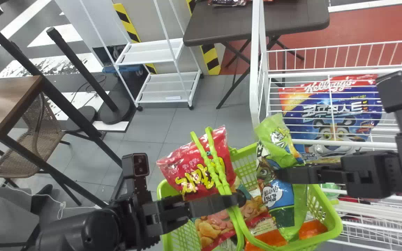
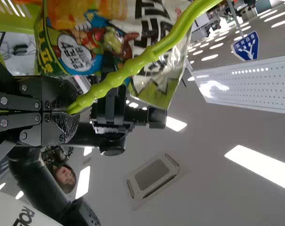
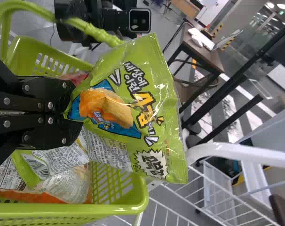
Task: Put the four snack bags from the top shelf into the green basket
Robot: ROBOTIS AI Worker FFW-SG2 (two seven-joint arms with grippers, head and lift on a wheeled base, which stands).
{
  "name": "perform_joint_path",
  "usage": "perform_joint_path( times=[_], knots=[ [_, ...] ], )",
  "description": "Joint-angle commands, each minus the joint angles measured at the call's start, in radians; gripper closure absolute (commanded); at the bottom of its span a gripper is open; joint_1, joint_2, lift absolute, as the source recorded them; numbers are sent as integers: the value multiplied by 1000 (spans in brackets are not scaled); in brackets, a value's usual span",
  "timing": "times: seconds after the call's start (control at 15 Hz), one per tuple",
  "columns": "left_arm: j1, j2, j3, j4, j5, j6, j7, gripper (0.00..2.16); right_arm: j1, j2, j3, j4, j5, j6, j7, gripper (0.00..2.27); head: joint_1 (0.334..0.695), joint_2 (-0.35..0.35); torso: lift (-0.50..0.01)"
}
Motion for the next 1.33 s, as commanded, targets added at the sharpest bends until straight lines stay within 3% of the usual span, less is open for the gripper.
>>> perform_joint_path(
  times=[0.0,0.2,0.6,0.73,0.8,0.93,1.13,1.27],
  knots=[
    [-1,-3,-7,0,0,-3,-11,2148,-64,-11,26,95,21,2,41,-2,695,339,-4],
    [0,-3,-6,0,0,0,-11,2148,-52,-11,-3,91,35,2,90,29,695,331,-4],
    [0,-4,-7,0,2,0,-11,2148,-26,-9,-117,80,-71,2,155,39,695,306,-4],
    [5,-6,-4,-1,2,-3,-11,2148,22,-9,-183,-1,-27,2,165,39,695,300,-4],
    [6,-6,-1,-3,2,-3,-11,2148,65,-9,-211,-46,55,2,175,39,695,291,-4],
    [8,-6,7,-6,0,-3,-11,2148,178,-9,-209,-115,318,-107,173,43,695,234,-4],
    [12,-6,11,-20,-23,-12,-11,2148,353,20,-171,-95,720,-798,153,43,695,116,-4],
    [19,-4,13,-23,-43,-37,-11,2148,427,58,-177,-23,875,-1172,129,43,695,-11,-4]
  ],
)
